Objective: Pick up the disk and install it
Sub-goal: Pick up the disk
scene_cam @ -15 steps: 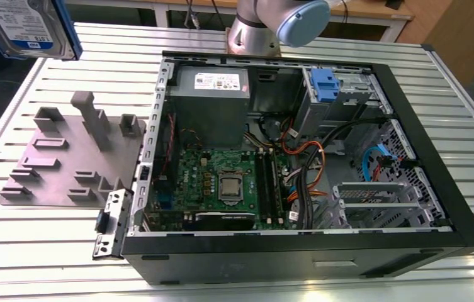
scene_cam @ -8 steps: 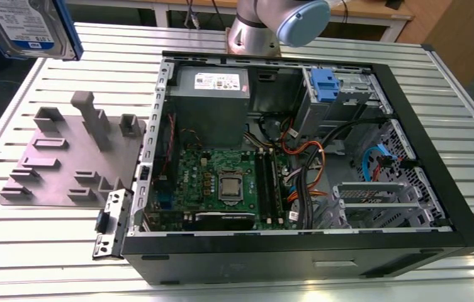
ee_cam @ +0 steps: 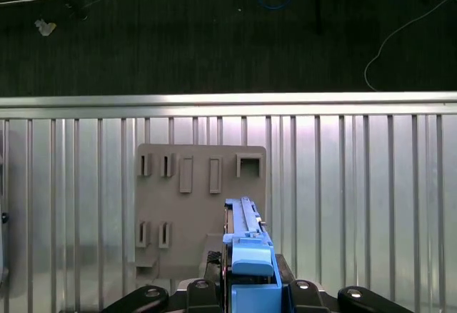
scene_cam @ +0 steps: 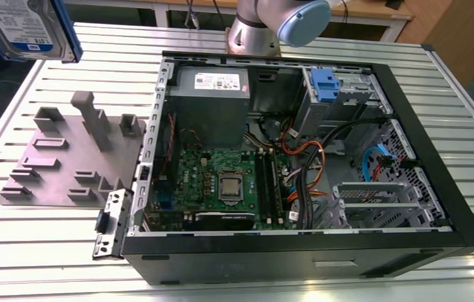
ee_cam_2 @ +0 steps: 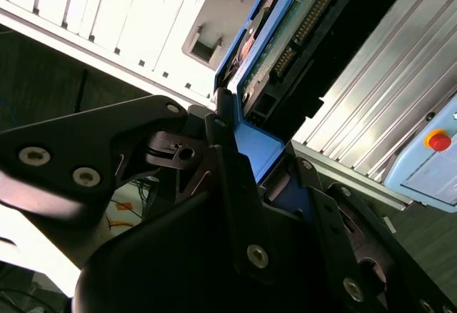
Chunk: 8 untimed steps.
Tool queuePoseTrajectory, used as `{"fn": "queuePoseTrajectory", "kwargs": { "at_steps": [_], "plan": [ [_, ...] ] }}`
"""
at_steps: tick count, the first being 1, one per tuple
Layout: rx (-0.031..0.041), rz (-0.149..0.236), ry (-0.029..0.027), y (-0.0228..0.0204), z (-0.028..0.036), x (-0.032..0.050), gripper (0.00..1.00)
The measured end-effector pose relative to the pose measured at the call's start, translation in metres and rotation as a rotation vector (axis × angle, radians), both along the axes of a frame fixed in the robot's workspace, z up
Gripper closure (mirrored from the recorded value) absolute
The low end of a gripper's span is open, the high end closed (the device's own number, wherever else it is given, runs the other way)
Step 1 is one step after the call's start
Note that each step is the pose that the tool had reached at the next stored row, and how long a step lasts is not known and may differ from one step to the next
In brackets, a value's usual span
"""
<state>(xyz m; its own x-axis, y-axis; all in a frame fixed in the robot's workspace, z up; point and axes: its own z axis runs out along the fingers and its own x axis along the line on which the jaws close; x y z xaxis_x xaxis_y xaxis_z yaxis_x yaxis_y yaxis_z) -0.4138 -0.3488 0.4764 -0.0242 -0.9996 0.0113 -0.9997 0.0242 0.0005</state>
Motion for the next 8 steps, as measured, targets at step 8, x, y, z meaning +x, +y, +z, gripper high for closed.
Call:
{"fn": "queuePoseTrajectory", "kwargs": {
  "at_steps": [8],
  "plan": [
    [0.0000, 0.000, 0.0000, -0.0006, 0.0000, 0.0068, 0.63]
  ]
}}
